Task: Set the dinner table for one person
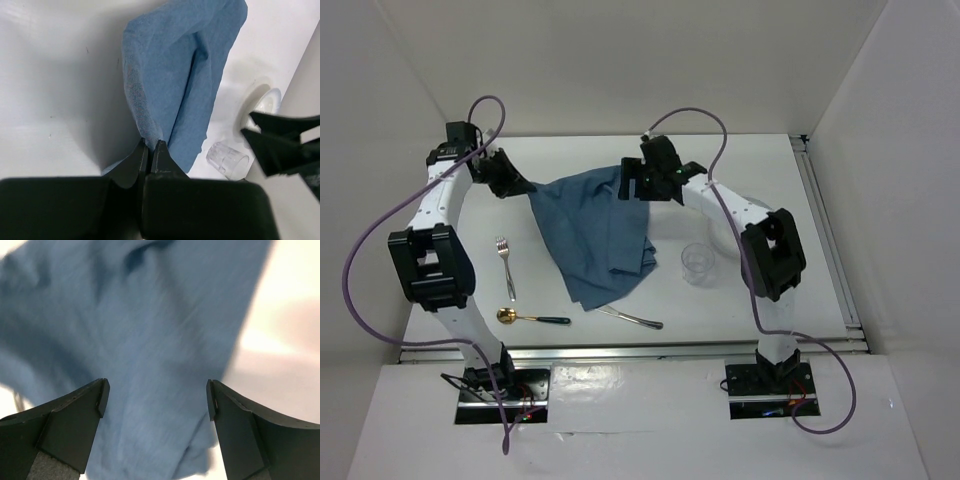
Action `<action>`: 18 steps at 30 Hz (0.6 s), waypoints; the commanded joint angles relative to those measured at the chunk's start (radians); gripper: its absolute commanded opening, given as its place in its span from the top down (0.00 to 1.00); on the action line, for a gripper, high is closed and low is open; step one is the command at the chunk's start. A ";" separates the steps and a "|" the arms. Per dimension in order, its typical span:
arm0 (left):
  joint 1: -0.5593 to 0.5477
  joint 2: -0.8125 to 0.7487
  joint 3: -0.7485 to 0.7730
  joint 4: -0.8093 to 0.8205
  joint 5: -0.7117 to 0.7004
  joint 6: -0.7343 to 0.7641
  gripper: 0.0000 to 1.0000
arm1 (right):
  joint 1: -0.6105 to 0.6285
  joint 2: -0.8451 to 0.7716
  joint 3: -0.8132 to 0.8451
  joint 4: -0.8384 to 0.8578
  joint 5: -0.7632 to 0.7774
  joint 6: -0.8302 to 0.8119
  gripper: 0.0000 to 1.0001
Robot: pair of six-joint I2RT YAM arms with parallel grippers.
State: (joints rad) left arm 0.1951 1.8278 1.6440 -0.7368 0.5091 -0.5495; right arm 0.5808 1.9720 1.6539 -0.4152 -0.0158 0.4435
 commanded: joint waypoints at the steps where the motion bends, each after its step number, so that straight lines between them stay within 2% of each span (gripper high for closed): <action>1: 0.004 0.039 0.066 -0.024 0.009 0.036 1.00 | -0.079 0.108 0.157 -0.045 -0.001 -0.014 0.10; 3: 0.004 0.051 0.076 -0.024 0.009 0.036 1.00 | -0.102 0.186 0.251 -0.068 -0.001 -0.023 0.10; 4: 0.004 0.062 0.076 -0.024 0.000 0.036 1.00 | -0.113 0.276 0.309 -0.110 -0.001 -0.044 0.10; 5: 0.004 0.062 0.088 -0.033 0.000 0.036 1.00 | -0.133 0.322 0.424 -0.128 -0.001 -0.060 0.10; 8: 0.004 0.074 0.088 -0.033 0.000 0.036 1.00 | -0.154 0.445 0.552 -0.111 -0.022 -0.130 0.05; 11: 0.004 0.094 0.108 -0.044 0.000 0.045 1.00 | -0.165 0.520 0.589 -0.048 -0.055 -0.170 0.01; 18: 0.004 0.128 0.152 -0.078 -0.009 0.077 1.00 | -0.187 0.614 0.652 0.053 -0.157 -0.215 0.01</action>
State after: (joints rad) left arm 0.1947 1.9465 1.7454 -0.7944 0.5007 -0.5129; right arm 0.3996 2.5523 2.2555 -0.4374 -0.1078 0.2699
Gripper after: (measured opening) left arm 0.045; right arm 0.994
